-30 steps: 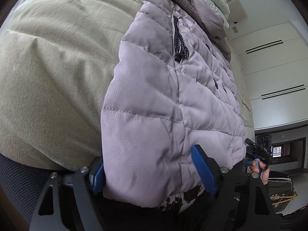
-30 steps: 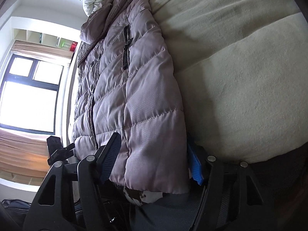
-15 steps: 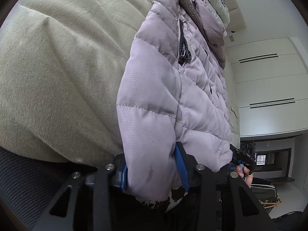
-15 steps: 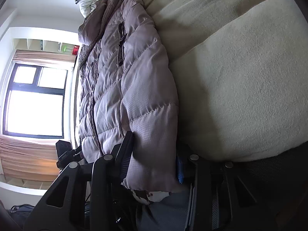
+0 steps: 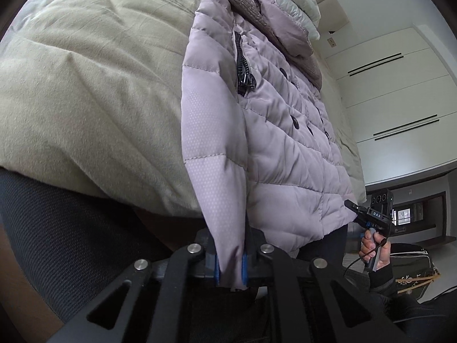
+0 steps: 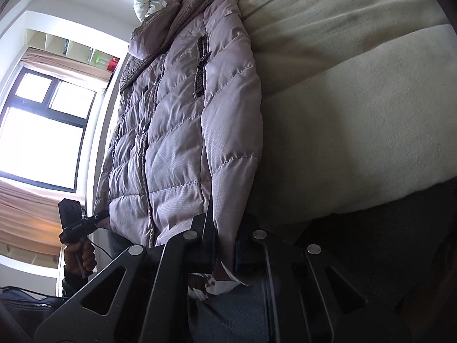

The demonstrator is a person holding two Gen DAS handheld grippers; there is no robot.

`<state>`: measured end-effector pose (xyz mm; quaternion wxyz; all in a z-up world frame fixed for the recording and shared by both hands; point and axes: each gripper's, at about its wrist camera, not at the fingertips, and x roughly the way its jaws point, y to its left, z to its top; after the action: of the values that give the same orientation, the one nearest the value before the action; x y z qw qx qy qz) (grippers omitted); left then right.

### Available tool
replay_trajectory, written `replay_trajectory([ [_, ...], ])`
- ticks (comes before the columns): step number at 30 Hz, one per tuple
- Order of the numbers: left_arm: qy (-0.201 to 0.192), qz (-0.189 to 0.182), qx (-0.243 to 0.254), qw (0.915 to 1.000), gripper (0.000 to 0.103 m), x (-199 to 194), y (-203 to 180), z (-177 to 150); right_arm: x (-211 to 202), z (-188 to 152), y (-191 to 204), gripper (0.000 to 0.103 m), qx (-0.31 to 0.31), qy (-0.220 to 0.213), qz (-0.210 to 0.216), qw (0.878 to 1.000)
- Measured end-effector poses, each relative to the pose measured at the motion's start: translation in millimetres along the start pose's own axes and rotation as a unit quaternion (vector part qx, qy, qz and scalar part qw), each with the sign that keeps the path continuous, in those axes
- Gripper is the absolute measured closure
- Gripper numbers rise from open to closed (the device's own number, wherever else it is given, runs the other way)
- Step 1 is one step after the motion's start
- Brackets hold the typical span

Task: Fold large clothes
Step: 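Lift the held side edge and fold it across the coat body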

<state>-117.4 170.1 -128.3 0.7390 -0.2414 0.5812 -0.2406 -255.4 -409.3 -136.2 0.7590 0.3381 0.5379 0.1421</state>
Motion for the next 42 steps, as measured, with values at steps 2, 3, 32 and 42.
replay_trajectory([
  [2,0.006,-0.006,-0.004,1.0,0.092,-6.1,-0.2,-4.6,-6.5,-6.2,-1.6,0.096,0.011,0.0,0.012,1.0],
  [3,0.005,-0.013,-0.01,0.9999,0.092,-10.6,-0.2,-6.7,-12.0,-10.1,-3.5,0.096,0.018,-0.001,0.021,1.0],
  [32,-0.354,-0.333,-0.126,0.8648,0.098,-112.5,-38.4,251.5,-72.2,280.5,115.7,0.096,0.01,-0.29,0.176,0.941],
  [42,-0.345,-0.278,-0.145,0.8849,0.102,-41.4,-18.1,352.4,38.7,428.6,129.0,0.096,0.024,-0.267,0.088,0.959],
])
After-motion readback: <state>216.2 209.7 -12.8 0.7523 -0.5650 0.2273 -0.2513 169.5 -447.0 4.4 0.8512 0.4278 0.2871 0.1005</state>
